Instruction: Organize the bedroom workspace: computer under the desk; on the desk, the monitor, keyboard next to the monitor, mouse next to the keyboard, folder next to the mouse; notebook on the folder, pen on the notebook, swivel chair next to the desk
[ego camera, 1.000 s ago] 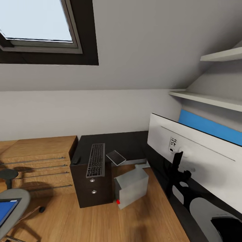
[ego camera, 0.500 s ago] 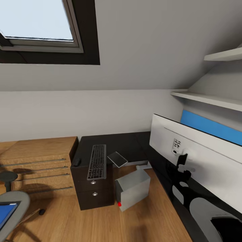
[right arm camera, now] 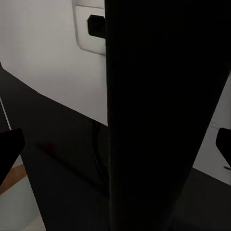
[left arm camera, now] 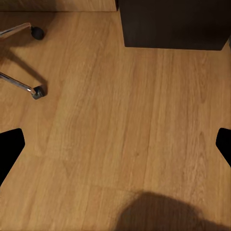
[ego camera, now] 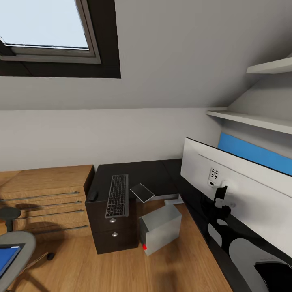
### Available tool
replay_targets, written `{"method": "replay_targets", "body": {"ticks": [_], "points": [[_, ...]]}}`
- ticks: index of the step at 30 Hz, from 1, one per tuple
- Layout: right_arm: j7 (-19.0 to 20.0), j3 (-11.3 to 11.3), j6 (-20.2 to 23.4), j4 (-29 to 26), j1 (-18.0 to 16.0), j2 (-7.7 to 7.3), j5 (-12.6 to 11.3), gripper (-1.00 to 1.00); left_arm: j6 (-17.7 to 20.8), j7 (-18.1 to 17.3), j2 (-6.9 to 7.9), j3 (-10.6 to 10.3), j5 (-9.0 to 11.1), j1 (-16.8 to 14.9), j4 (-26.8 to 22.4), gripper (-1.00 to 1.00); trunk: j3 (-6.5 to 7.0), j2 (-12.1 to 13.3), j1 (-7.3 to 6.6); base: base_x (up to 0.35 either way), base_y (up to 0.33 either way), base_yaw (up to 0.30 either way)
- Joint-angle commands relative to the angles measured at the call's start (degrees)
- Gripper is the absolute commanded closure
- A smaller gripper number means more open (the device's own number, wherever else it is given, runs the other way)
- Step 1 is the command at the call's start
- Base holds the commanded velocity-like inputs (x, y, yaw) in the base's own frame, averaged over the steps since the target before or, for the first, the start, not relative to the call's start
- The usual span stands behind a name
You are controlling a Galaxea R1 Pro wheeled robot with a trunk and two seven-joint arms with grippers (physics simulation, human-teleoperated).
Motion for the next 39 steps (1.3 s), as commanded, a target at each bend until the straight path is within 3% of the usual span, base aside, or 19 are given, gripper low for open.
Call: {"method": "replay_targets", "body": {"ticks": [1, 39], "points": [[-0.2, 0.4, -0.1, 0.0, -0.1, -0.06, -0.5, -1.0, -0.2, 0.3, 0.01, -0.5, 0.4, -0.1, 0.0, -1.0, -0.09, -0.1, 0.01, 0.0, 0.0, 0.0], [-0.2, 0.4, 0.2, 0.0, -0.1, -1.35, -0.5, -1.0, -0.2, 0.3, 0.01, -0.5, 0.4, -0.1, 0.0, -1.0, -0.09, -0.1, 0.01, 0.004, 0.0, 0.0]]}}
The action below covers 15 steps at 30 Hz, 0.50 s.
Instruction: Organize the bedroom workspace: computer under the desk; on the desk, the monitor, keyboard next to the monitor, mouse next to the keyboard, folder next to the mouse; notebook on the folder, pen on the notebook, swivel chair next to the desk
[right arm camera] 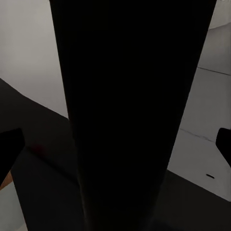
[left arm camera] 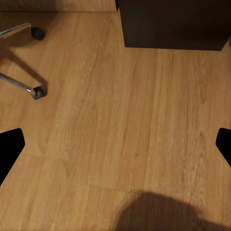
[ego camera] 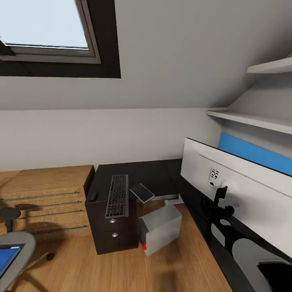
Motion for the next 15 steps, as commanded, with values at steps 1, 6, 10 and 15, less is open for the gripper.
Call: {"method": "replay_targets", "body": {"ticks": [1, 6, 10, 15], "points": [[-0.2, 0.4, -0.2, 0.0, -0.1, -0.03, -0.5, -1.0, -0.2, 0.3, 0.01, -0.5, 0.4, -0.1, 0.0, -1.0, -0.09, -0.1, 0.01, 0.009, 0.0, 0.0], [-0.2, 0.4, -0.2, 0.0, -0.1, -0.03, -0.5, -1.0, -0.2, 0.3, 0.01, -0.5, 0.4, -0.1, 0.0, -1.0, -0.09, -0.1, 0.01, 0.002, 0.0, 0.0], [-0.2, 0.4, -0.2, 0.0, -0.1, -0.03, -0.5, -1.0, -0.2, 0.3, 0.01, -0.5, 0.4, -0.1, 0.0, -1.0, -0.09, -0.1, 0.01, 0.0, 0.0, 0.0], [-0.2, 0.4, -0.2, 0.0, -0.1, -0.03, -0.5, -1.0, -0.2, 0.3, 0.01, -0.5, 0.4, -0.1, 0.0, -1.0, -0.09, -0.1, 0.01, 0.061, 0.0, 0.0]]}}
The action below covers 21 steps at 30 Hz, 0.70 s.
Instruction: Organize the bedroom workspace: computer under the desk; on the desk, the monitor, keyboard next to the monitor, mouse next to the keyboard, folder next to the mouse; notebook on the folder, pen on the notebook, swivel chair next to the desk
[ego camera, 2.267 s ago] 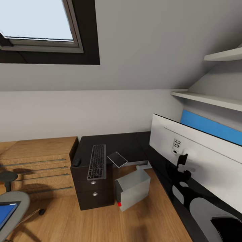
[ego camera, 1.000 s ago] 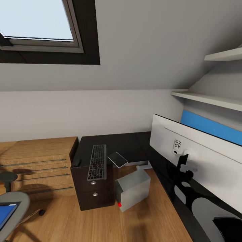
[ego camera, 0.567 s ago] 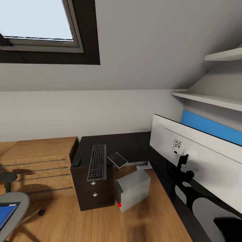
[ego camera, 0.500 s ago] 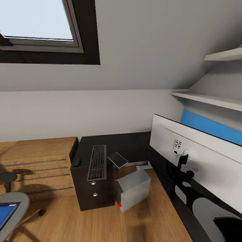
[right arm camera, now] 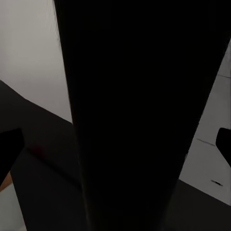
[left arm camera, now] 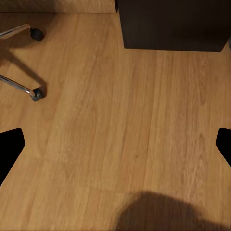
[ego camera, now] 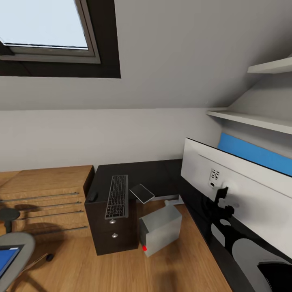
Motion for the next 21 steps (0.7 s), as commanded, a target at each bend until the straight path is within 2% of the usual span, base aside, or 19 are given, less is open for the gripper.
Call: {"method": "replay_targets", "body": {"ticks": [1, 21], "points": [[-0.2, 0.4, -0.2, 0.0, -0.1, -0.03, -0.5, -1.0, -0.2, 0.3, 0.01, -0.5, 0.4, -0.1, 0.0, -1.0, -0.09, -0.1, 0.02, 0.08, 0.0, 0.0], [-0.2, 0.4, -0.2, 0.0, -0.1, -0.1, -0.4, -1.0, -0.2, 0.3, 0.01, -0.5, 0.4, -0.1, 0.0, -1.0, -0.09, -0.1, 0.02, 0.015, 0.0, 0.0]]}}
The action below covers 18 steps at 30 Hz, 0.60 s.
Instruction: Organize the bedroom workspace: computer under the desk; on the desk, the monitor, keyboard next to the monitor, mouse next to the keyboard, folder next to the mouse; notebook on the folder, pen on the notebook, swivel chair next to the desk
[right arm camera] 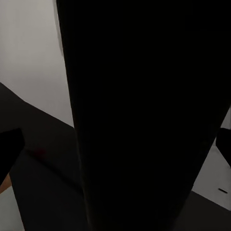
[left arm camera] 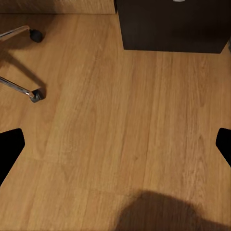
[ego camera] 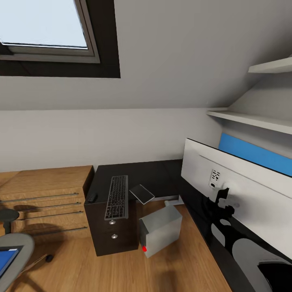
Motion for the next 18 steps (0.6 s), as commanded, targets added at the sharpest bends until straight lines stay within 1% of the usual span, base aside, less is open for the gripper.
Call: {"method": "replay_targets", "body": {"ticks": [1, 2, 18], "points": [[-0.2, 0.4, -0.2, 0.0, -0.1, -0.01, -0.5, -1.0, -0.2, 0.3, 0.01, -0.5, 0.4, -0.1, 0.0, -1.0, -0.09, -0.1, 0.01, 0.0, 0.0, 0.0], [-0.2, 0.4, -0.2, 0.0, -0.1, -0.02, -0.5, 1.0, -0.2, 0.3, 0.01, -0.5, 0.4, -0.1, 0.0, -1.0, -0.09, -0.1, 0.01, 0.0, 0.0, 0.0], [-0.2, 0.4, -0.2, -0.1, -0.1, -0.04, -0.4, 1.0, -0.2, 0.3, 0.01, -0.5, 0.4, -0.1, 0.0, -1.0, -0.09, -0.1, 0.01, 0.0, 0.0, 0.0]]}}
